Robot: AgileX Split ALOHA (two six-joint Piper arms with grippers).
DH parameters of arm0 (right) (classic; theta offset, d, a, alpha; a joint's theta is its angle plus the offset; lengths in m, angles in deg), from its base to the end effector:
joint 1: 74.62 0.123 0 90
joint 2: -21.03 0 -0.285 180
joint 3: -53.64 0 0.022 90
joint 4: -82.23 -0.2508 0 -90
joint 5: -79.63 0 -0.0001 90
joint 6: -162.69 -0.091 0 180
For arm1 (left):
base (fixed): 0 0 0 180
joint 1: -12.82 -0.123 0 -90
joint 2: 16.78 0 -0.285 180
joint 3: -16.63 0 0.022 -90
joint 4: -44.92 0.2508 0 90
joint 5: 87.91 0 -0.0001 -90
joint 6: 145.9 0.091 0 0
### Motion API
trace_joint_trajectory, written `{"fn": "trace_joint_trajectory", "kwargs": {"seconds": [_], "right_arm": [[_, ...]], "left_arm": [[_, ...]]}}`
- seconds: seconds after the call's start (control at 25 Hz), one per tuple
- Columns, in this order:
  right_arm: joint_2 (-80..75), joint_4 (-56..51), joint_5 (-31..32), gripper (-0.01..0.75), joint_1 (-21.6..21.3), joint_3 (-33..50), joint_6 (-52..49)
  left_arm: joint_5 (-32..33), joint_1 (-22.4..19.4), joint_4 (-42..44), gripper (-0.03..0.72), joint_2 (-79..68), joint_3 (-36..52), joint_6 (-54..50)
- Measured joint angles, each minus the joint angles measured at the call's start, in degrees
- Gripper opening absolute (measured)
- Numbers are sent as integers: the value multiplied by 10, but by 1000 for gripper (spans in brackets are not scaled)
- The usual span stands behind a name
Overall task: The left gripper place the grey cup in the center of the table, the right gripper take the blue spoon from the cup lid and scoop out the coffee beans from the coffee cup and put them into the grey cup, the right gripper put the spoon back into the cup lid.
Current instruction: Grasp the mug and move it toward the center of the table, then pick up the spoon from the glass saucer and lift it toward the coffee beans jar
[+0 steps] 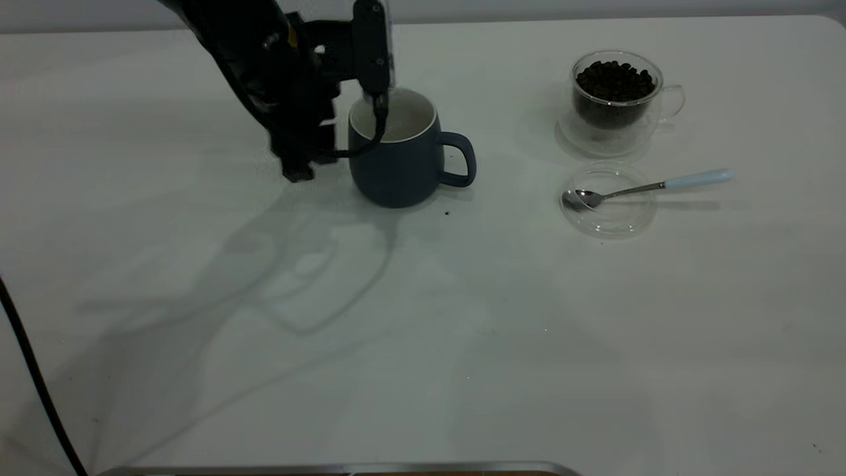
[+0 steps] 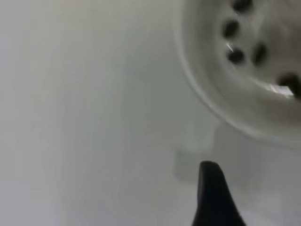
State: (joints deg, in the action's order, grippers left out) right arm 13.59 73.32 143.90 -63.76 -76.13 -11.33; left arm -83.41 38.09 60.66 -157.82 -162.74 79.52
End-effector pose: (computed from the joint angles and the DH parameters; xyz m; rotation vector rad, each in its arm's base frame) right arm -0.0081 0.0114 0.2652 -0.3222 2.1022 0.2393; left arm 0.4034 -0.1883 0.0436 1.7532 1.8797 0.2678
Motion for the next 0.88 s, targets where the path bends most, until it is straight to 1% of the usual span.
{"fn": "trace_joint_trajectory", "kwargs": {"seconds": [0.12, 0.28, 0.44, 0.56, 0.68, 0.8, 0.88], "right_arm": [[0, 0, 0, 242, 0, 0, 0], [0, 0, 0, 242, 0, 0, 0], [0, 0, 0, 242, 0, 0, 0], [0, 0, 0, 242, 0, 0, 0], [0, 0, 0, 242, 0, 0, 0], [0, 0, 0, 242, 0, 0, 0], [0, 0, 0, 242, 0, 0, 0]], "left_arm": [[61, -17, -1, 515, 20, 0, -6], [98, -46, -1, 515, 69, 0, -68], [137, -53, -1, 515, 142, 0, -139], [195, -53, -1, 515, 214, 0, -211], [283, -53, -1, 515, 304, 0, -297], [401, -53, -2, 515, 398, 0, -385], [476, -53, -2, 515, 461, 0, -422]]}}
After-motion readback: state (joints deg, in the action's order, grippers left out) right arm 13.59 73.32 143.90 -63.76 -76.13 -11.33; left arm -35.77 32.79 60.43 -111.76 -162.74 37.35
